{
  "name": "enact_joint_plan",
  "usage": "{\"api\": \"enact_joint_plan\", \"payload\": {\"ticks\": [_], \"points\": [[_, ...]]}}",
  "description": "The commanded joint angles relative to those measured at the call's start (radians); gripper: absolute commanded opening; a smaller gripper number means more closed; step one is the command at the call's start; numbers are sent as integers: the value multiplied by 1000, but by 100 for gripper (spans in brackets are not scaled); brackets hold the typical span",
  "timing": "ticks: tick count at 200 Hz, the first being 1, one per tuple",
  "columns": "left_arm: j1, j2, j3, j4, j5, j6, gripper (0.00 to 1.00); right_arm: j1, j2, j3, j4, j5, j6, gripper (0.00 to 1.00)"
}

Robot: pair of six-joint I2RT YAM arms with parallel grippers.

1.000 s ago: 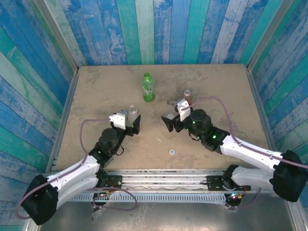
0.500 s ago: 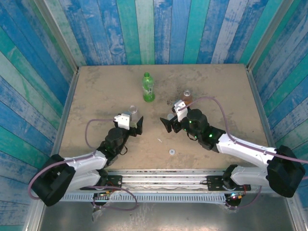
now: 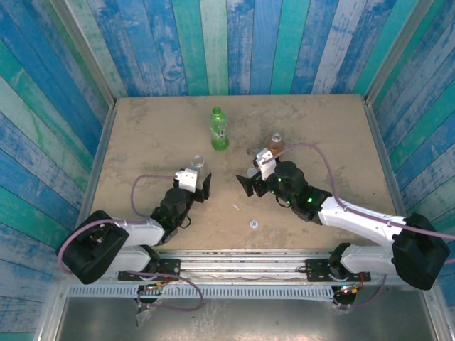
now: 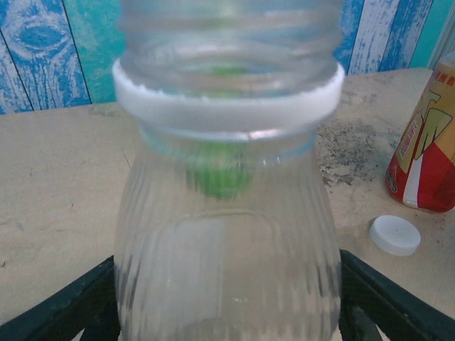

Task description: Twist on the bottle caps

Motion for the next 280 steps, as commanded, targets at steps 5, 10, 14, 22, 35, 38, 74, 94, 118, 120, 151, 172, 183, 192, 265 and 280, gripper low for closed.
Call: {"api": "enact_joint_plan", "payload": {"ticks": [5, 10, 14, 22, 35, 38, 74, 94, 118, 120, 151, 172, 183, 192, 265, 280], "points": [[-3, 10, -10, 32, -5, 16, 68, 7, 6, 1, -4, 51, 25, 100], [-4, 6, -10, 29, -5, 19, 67, 6, 6, 0, -10, 73, 29, 100], [-4, 3, -11, 27, -5, 19, 65, 7, 5, -4, -13, 86, 29, 100], [-4, -3, -16, 22, -5, 19, 63, 7, 4, -5, -22, 104, 23, 100], [-4, -10, -24, 22, -2, 18, 60, 8, 0, -3, -45, 130, 25, 100], [-5, -9, -25, 21, -2, 17, 59, 7, 0, -3, -49, 132, 25, 100], [-4, -85, -29, -34, 11, 19, 57, 6, 38, 40, -108, 142, 42, 100], [-4, -124, -24, -82, 32, 29, 58, 6, 105, 88, -141, 126, 51, 100], [-4, -156, -26, -128, 34, 38, 59, 6, 218, 154, -189, 167, 112, 100], [-4, -157, -27, -129, 33, 39, 58, 8, 230, 163, -198, 169, 118, 100], [-4, -161, -33, -121, 44, 39, 58, 7, 402, 277, -317, 241, 209, 100], [-4, -160, -30, -126, 49, 45, 58, 6, 478, 334, -353, 273, 252, 100], [-4, -162, -28, -131, 53, 47, 58, 7, 507, 349, -353, 292, 269, 100], [-4, -161, -27, -131, 54, 47, 59, 7, 528, 360, -352, 311, 282, 100], [-4, -145, -21, -136, 59, 46, 59, 0, 662, 434, -370, 356, 355, 100], [-4, -141, -21, -135, 60, 45, 60, -7, 677, 440, -370, 345, 376, 100]]}}
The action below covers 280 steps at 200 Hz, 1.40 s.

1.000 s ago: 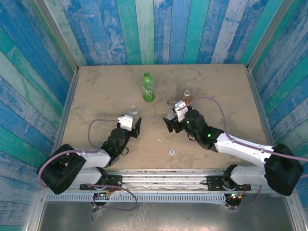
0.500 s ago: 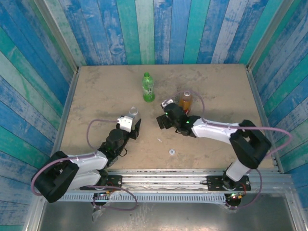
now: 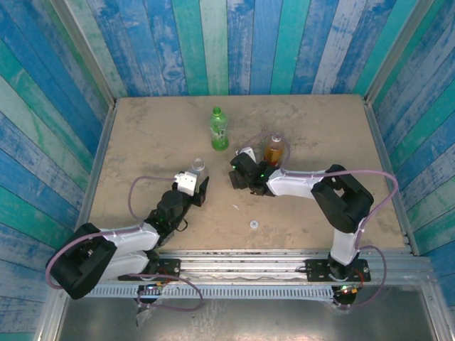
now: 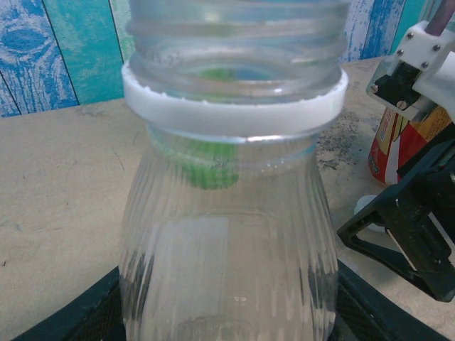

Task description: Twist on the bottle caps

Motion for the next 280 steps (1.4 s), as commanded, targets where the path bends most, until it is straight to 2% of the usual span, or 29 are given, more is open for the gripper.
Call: {"api": "enact_joint_plan", "payload": {"ticks": [1, 53, 88, 134, 169, 212, 231, 280], "points": [[-4, -5, 5, -7, 11, 8, 60, -8, 31, 19, -30, 21, 61, 100], [-4, 2, 6, -2, 8, 10, 60, -17, 72, 37, -32, -36, 91, 100], [-4, 3, 7, -3, 8, 10, 60, -17, 96, 44, -28, -65, 105, 96], [-4, -6, -1, 3, 10, 11, 60, -18, 113, 46, -13, -72, 91, 84], [-4, -10, 1, -2, 15, 13, 60, -19, 123, 54, -8, -73, 91, 70], [-4, -5, 1, -2, 7, 13, 60, -22, 151, 81, -18, -99, 96, 62], [-4, -6, 0, -3, 12, 12, 60, -22, 155, 83, -18, -105, 88, 53], [-4, -8, 0, 1, 49, 19, 60, -22, 136, 74, -31, -109, 53, 51]]}}
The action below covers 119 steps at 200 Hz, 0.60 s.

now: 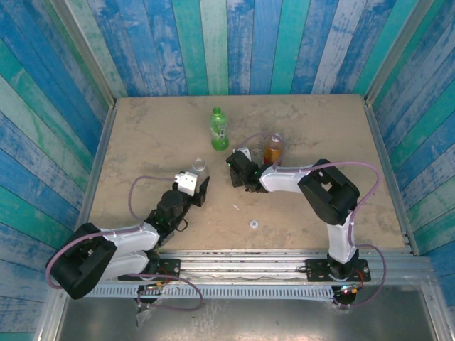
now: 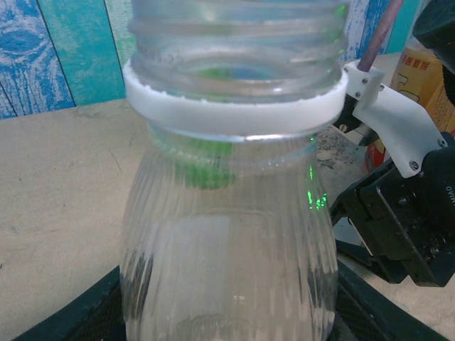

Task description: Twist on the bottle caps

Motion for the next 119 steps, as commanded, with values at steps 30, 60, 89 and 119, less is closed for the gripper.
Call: {"api": "enact_joint_plan", "payload": {"ticks": [30, 60, 89, 119], "points": [[-4, -16, 4, -4, 97, 24, 61, -4, -20, -42, -52, -21, -67, 51], [-4, -16, 7, -4, 174, 37, 61, -4, -73, -112, -29, -32, -107, 51], [-4, 3, 22, -13, 251, 59, 61, -4, -134, -198, -9, -44, -128, 51], [-4, 40, 35, 2, 327, 64, 60, -6, -166, -240, 26, -77, -141, 58]]}}
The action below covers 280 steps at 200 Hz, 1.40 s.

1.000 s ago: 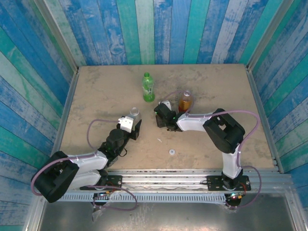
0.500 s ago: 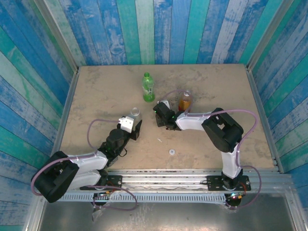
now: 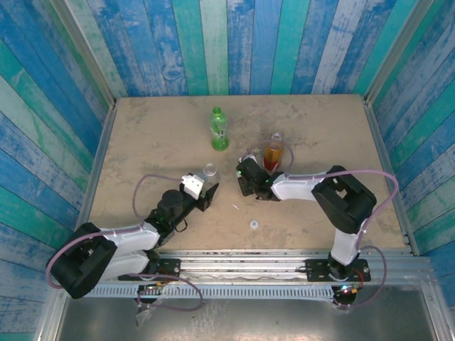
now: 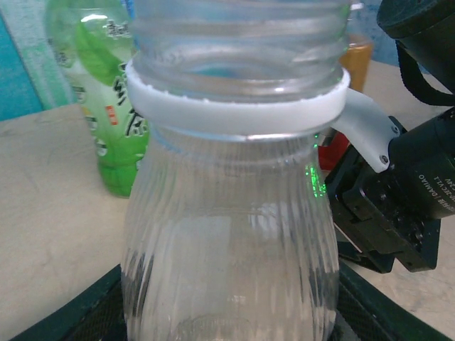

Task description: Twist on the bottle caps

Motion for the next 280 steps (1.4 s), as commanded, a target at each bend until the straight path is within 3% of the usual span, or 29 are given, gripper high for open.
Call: {"api": "enact_joint_plan", "payload": {"ticks": [1, 34, 96, 119, 173, 280], "points": [[-4, 33, 27, 3, 96, 19, 60, -4, -13, -33, -17, -38, -31, 59], [-4, 33, 33, -12, 115, 16, 59, -10, 59, 25, 6, -50, -44, 61], [-4, -75, 20, -119, 127, 22, 59, -63, 183, 124, -11, -143, -45, 55], [-4, -89, 16, -121, 138, 14, 59, -64, 183, 125, -13, -154, -55, 48], [-4, -82, 19, -102, 218, 8, 59, -64, 76, 42, -26, -140, -76, 39], [-4, 52, 57, 29, 501, 25, 59, -81, -207, -264, -66, -61, -30, 43]]}}
